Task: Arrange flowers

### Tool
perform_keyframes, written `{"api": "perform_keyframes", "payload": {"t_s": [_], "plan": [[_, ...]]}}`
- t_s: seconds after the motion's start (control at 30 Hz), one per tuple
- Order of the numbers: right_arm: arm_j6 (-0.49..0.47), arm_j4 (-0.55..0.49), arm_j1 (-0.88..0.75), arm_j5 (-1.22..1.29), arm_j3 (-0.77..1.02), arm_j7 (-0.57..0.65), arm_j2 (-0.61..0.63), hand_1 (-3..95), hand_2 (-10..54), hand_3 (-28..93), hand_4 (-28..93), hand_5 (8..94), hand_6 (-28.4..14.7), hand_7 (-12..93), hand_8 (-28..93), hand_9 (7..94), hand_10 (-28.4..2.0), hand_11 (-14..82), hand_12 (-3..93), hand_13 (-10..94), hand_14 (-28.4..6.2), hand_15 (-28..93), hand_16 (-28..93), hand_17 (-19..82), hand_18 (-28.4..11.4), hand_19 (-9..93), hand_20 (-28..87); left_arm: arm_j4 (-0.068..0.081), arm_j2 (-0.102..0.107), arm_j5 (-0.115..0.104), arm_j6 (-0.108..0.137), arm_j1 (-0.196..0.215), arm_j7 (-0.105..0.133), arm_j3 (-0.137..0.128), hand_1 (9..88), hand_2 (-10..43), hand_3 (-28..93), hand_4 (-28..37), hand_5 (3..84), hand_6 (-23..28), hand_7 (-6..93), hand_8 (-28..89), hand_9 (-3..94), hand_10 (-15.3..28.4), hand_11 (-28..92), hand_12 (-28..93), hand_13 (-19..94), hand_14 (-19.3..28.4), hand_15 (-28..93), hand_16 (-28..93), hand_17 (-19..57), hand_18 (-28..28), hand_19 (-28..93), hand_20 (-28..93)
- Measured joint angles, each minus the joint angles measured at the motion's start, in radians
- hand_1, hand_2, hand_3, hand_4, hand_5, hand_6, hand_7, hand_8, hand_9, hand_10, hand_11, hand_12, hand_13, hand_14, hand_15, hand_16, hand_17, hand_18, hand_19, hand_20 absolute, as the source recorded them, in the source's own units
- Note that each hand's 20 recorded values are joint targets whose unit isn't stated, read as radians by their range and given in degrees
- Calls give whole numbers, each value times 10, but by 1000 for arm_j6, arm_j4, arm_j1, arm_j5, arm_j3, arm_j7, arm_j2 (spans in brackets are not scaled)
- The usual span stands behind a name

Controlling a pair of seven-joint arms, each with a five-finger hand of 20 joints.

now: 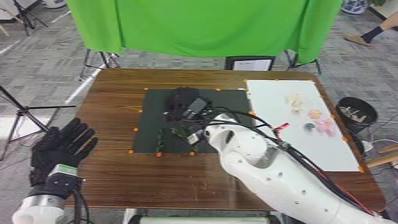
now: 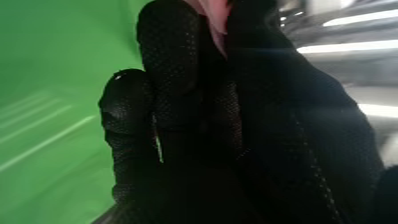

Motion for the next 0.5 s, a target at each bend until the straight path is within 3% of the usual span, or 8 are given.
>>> {"api": "perform_keyframes", "payload": {"t_s": [0.27,0.5], "plan": [[-111,66,19,-87,-35,18,-135,581,-80,676,-283,730,17,296,-16,852,-67,87,417,742,-49,451,394,403,-182,848,408,6,11,18,5,-34,-40,23,283,153,741,-269,497,99,160,-81,420,162,261,136,300,171,479,-63,-61,176,429,146],[-129,88,21,-109,-64,62,-154,573,-91,678,-283,695,12,309,-17,836,-67,94,412,740,-46,443,400,403,-185,845,405,6,16,21,22,-43,-49,39,285,164,740,-272,500,99,163,-80,422,163,261,135,301,173,482,-64,-61,178,433,147]]}}
